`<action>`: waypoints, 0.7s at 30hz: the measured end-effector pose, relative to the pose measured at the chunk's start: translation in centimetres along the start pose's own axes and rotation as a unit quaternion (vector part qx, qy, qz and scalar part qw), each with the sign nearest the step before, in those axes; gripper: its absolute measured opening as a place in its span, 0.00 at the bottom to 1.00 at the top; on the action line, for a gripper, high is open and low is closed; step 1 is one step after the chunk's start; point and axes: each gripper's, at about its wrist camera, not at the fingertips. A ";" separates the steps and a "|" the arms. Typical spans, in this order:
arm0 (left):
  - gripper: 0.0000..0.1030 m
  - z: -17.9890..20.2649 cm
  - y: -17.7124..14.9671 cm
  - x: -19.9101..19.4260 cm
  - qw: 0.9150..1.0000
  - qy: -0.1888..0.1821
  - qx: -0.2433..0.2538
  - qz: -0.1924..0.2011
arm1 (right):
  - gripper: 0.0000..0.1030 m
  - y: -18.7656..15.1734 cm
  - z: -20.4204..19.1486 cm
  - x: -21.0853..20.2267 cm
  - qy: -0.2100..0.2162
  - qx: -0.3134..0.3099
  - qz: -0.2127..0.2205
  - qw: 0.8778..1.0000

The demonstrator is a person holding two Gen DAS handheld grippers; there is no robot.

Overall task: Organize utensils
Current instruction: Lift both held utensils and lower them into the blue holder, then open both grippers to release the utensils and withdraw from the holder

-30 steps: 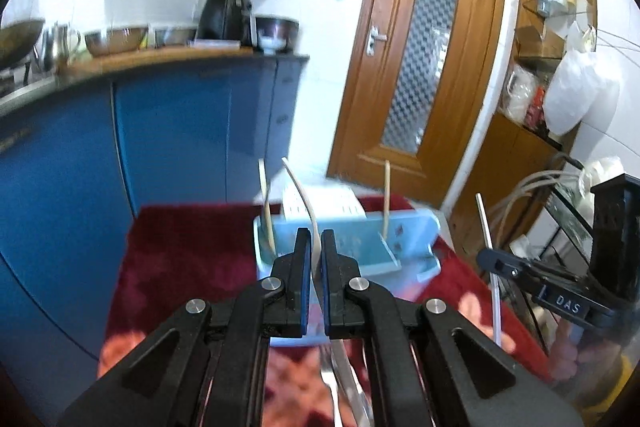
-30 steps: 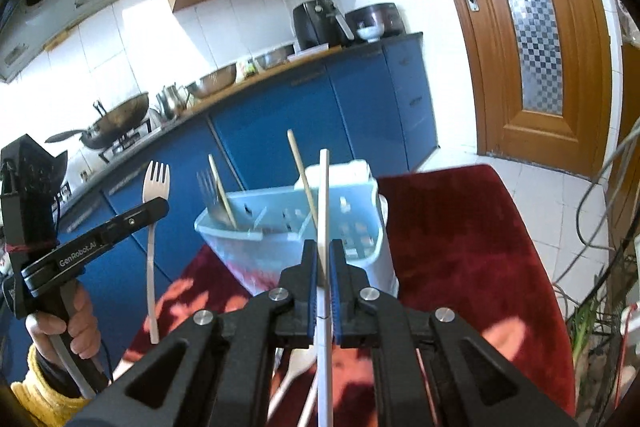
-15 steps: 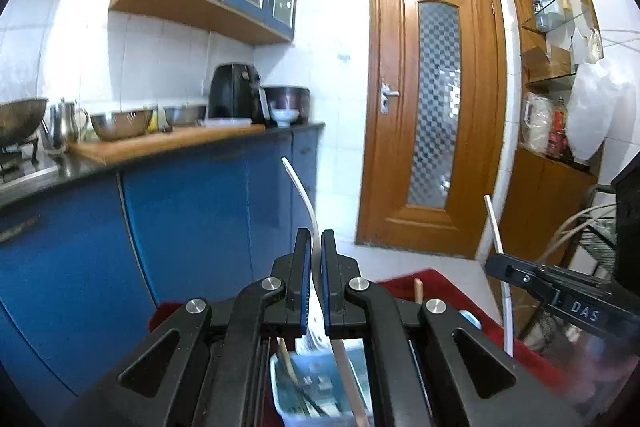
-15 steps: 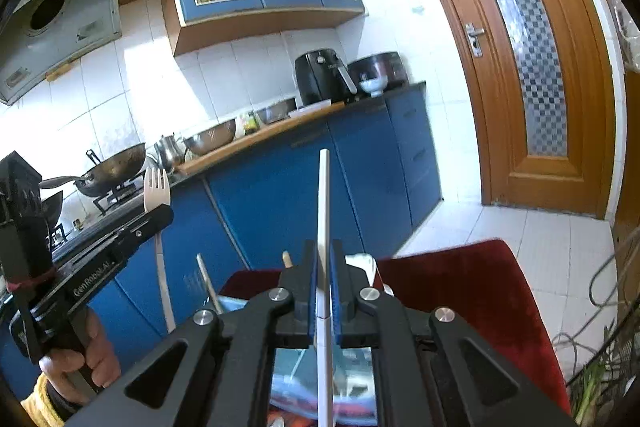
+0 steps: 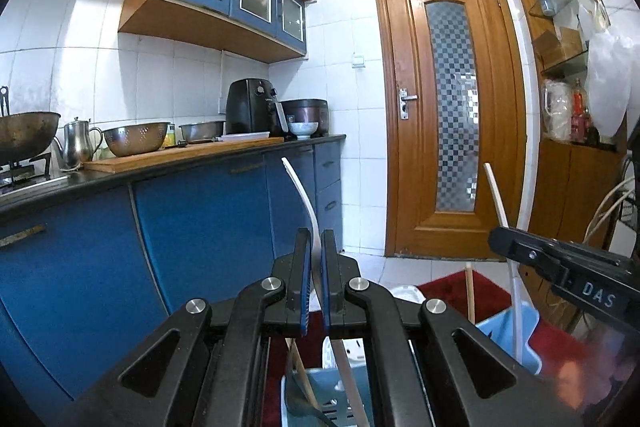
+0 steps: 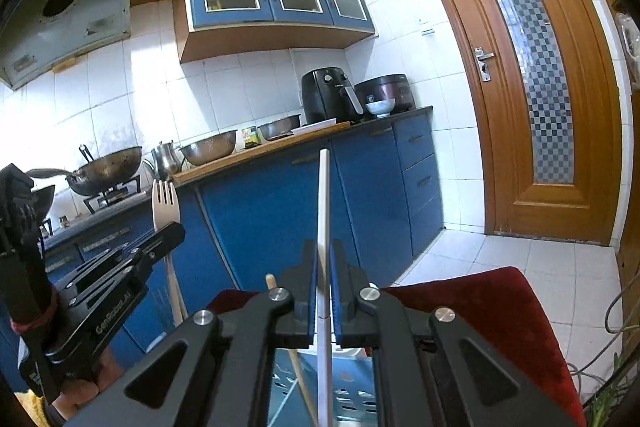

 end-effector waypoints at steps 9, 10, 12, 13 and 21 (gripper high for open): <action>0.02 0.4 -2.0 0.1 1.000 -0.004 -0.002 -0.015 | 0.07 -1.4 0.2 0.2 -0.004 -0.019 -0.010 1.000; 0.02 0.5 -2.2 0.1 1.000 -0.004 0.000 -0.016 | 0.07 -1.5 0.2 0.2 -0.004 -0.020 -0.012 1.000; 0.02 0.7 -2.4 0.0 1.000 -0.008 0.001 -0.021 | 0.07 -1.7 0.2 0.1 -0.003 -0.021 -0.017 1.000; 0.02 0.8 -2.5 0.0 1.000 -0.009 0.000 -0.025 | 0.08 -1.7 0.1 0.1 -0.003 -0.020 -0.018 1.000; 0.19 0.8 -2.9 -0.6 0.998 -0.030 -0.020 -0.043 | 0.21 -1.4 0.4 -1.1 0.007 -0.007 -0.018 1.000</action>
Point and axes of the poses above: each gripper's, at about its wrist camera, not at the fingertips, and x roughly the way its jaws point, z to its right, y to its top, and after that the axes turned 14 degrees about -y, right-handed
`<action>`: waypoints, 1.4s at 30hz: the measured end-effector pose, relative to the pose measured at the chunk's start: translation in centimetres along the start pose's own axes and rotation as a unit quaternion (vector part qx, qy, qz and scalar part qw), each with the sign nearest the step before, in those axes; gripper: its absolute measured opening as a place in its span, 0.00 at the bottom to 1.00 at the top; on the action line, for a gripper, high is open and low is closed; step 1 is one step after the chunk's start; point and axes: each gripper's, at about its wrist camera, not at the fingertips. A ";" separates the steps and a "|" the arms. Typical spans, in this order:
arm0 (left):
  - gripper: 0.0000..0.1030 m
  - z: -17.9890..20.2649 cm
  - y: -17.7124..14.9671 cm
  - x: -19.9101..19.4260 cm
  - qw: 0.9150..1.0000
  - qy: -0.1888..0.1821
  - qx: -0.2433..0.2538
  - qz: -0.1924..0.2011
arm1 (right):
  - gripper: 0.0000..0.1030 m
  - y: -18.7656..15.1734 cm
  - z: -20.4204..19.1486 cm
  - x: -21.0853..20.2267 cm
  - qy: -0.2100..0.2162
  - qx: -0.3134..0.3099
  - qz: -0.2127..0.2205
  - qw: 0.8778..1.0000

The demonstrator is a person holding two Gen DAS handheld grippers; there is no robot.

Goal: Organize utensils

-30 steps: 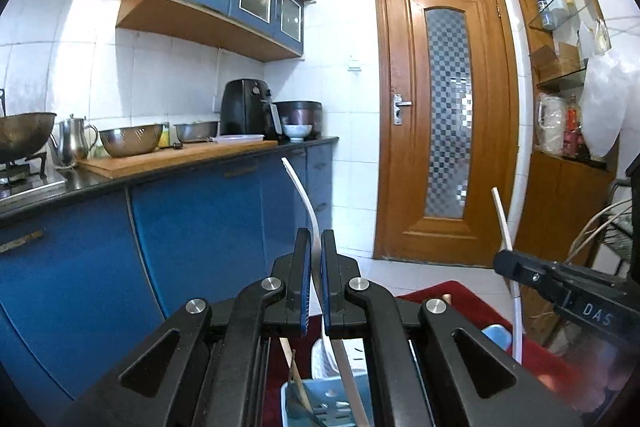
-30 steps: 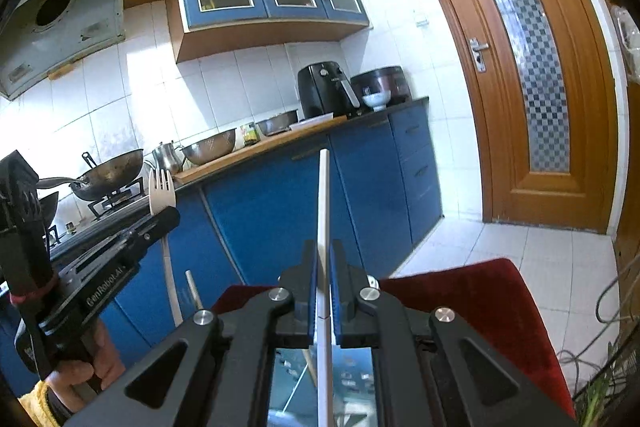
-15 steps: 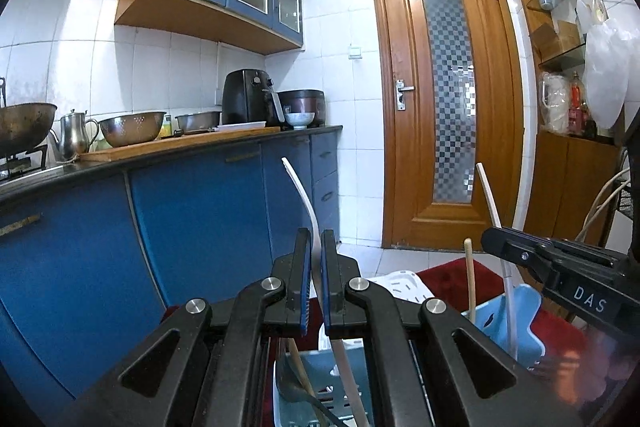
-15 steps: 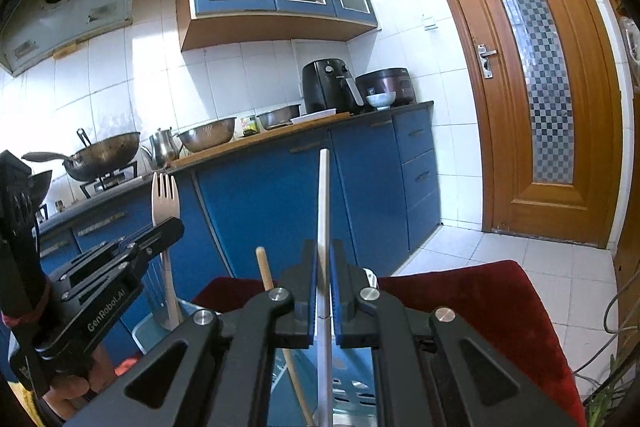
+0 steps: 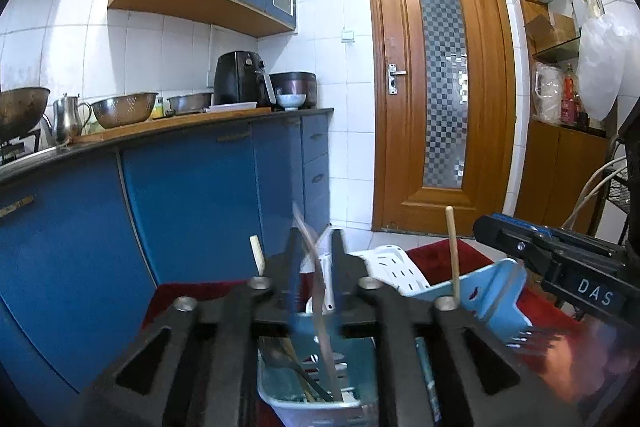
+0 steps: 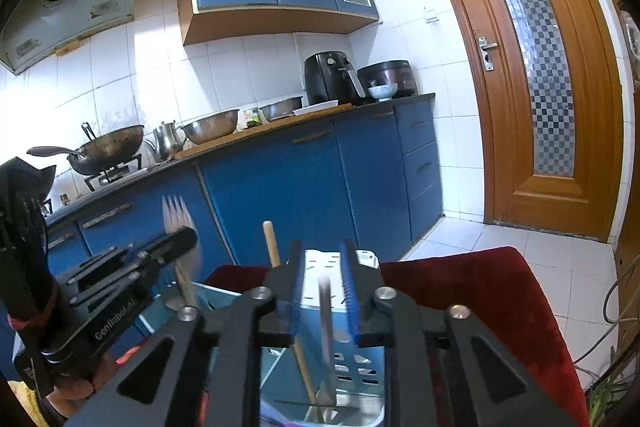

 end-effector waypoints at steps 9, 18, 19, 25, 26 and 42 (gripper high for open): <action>0.26 1.0 0.5 -2.4 1.000 -0.012 0.002 0.005 | 0.25 0.7 -0.1 -2.6 0.003 0.015 0.019 1.000; 0.27 1.4 1.5 -5.7 0.999 -0.034 -0.024 -0.002 | 0.26 1.3 0.0 -5.1 0.013 0.031 0.007 0.999; 0.27 1.5 1.5 -6.3 0.999 -0.034 -0.025 -0.003 | 0.26 1.2 0.0 -5.5 0.015 0.032 0.004 0.999; 0.27 1.7 1.5 -8.8 0.999 -0.033 -0.027 -0.016 | 0.26 0.7 -0.2 -7.5 0.010 0.028 -0.014 0.999; 0.27 1.6 1.5 -9.0 0.999 -0.034 -0.028 -0.018 | 0.26 0.5 -0.2 -7.8 0.009 0.024 -0.018 1.000; 0.31 2.2 -4.0 -12.4 0.991 -0.044 -0.063 -0.110 | 0.26 -4.5 -0.6 -9.8 -0.036 -0.007 -0.120 0.992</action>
Point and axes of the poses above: each gripper's, at about its wrist camera, not at the fingertips, and x roughly the way its jaws point, z to its right, y to its top, and after that the axes turned 14 degrees about -y, right-handed
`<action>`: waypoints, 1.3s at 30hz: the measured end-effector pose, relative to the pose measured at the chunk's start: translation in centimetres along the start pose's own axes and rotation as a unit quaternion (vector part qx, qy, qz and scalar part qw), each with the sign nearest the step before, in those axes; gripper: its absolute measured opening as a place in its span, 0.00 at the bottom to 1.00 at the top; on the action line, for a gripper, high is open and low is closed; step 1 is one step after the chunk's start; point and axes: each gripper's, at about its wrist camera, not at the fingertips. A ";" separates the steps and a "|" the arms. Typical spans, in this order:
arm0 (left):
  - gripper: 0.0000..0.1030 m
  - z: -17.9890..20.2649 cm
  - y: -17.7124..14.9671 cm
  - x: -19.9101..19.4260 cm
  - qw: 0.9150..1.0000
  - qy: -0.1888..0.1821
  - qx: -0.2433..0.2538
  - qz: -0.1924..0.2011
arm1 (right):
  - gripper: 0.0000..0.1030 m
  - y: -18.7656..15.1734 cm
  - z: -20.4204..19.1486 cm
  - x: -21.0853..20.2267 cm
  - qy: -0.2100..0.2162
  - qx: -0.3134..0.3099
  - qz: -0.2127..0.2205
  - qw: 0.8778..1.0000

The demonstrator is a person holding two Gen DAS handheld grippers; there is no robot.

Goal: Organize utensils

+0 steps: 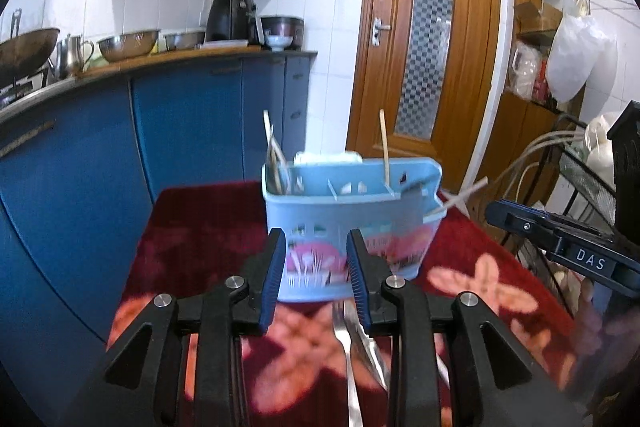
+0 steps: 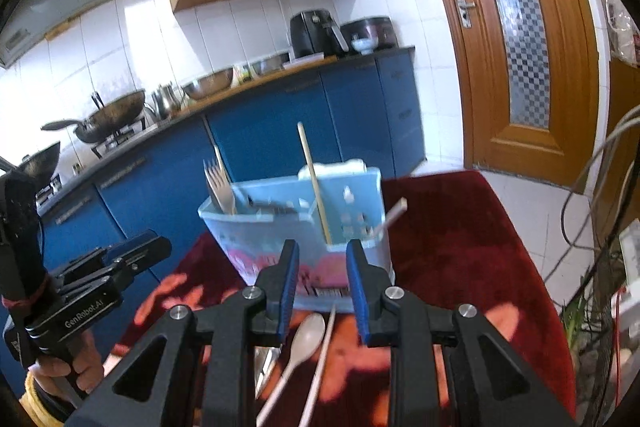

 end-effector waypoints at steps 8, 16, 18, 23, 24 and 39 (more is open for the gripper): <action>0.31 -0.1 -2.7 1.7 0.998 -0.002 -0.005 -0.060 | 0.26 -2.8 -0.5 1.7 -0.009 -0.019 -0.056 0.998; 0.31 -1.8 -4.5 3.8 0.994 0.007 -0.043 -0.103 | 0.26 -4.9 -1.6 4.0 -0.014 -0.041 -0.114 0.993; 0.31 -2.3 -4.8 4.2 0.992 0.009 -0.052 -0.110 | 0.26 -5.5 -1.8 4.7 -0.015 -0.046 -0.131 0.990; 0.31 -3.4 -5.6 4.9 0.989 0.014 -0.071 -0.126 | 0.26 -6.6 -2.0 6.1 -0.019 -0.051 -0.165 0.985; 0.31 -3.5 -5.7 5.0 0.989 0.014 -0.072 -0.128 | 0.26 -6.8 -2.0 6.4 -0.018 -0.051 -0.173 0.983; 0.31 -4.1 -6.3 5.2 0.986 0.000 -0.089 -0.143 | 0.11 -7.0 -3.0 9.2 -0.029 -0.088 -0.237 0.967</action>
Point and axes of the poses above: each gripper's, at about its wrist camera, not at the fingertips, and x roughly the way its jaws point, z to its right, y to its top, and after that the axes turned 14 degrees about -y, right-handed
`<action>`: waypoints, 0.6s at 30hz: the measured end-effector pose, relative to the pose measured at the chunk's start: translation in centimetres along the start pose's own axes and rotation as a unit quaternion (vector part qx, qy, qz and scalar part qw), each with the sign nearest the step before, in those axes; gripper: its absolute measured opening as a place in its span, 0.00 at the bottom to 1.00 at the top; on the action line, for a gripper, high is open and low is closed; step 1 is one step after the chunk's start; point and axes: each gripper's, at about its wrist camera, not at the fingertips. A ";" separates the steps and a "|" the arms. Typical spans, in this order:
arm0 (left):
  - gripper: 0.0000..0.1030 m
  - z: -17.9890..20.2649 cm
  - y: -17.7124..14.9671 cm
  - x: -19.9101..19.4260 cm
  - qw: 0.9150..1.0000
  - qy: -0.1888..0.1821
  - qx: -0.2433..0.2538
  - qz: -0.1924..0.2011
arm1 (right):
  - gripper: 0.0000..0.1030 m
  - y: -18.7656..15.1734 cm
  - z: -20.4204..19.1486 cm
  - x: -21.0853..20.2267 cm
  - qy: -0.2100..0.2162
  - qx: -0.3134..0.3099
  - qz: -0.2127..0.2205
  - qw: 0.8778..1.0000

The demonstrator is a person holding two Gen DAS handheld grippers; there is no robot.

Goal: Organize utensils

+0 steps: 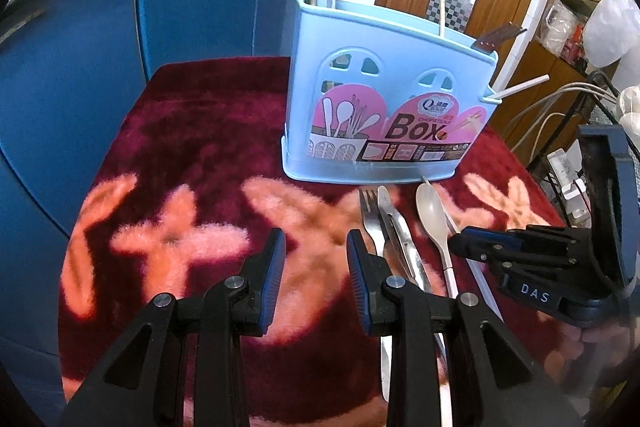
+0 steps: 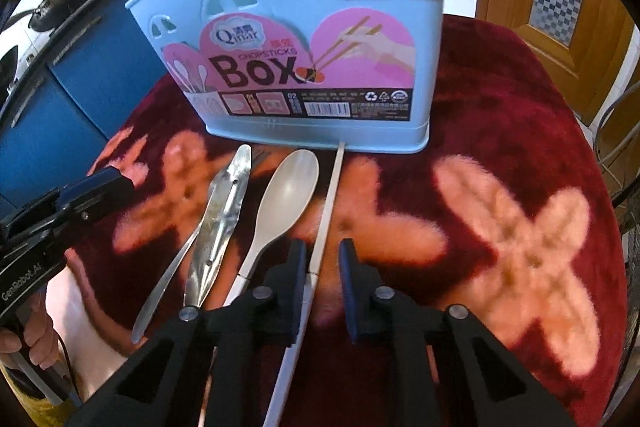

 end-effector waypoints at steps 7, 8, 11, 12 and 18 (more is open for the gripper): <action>0.31 0.8 -0.1 0.5 1.000 -0.019 0.008 -0.023 | 0.07 -0.2 0.5 -0.7 -0.005 0.006 -0.012 1.000; 0.31 0.9 -0.2 0.7 0.999 -0.025 0.009 -0.031 | 0.07 -0.4 0.9 -0.9 -0.005 0.008 -0.014 1.000; 0.31 1.2 -0.2 1.2 0.998 -0.037 0.008 -0.051 | 0.07 -1.1 2.1 -1.5 -0.009 0.013 -0.019 1.000; 0.31 1.3 -0.2 1.5 0.998 -0.039 0.008 -0.058 | 0.07 -1.3 2.5 -1.7 -0.013 0.016 -0.021 1.000; 0.31 1.7 -0.1 3.0 0.995 -0.042 0.008 -0.093 | 0.07 -2.2 5.1 -2.4 -0.025 0.025 -0.030 0.999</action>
Point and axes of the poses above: each gripper's, at about its wrist camera, not at the fingertips, and x roughly the way its jaws point, z to its right, y to its top, and after that the axes turned 14 degrees about -y, right-handed
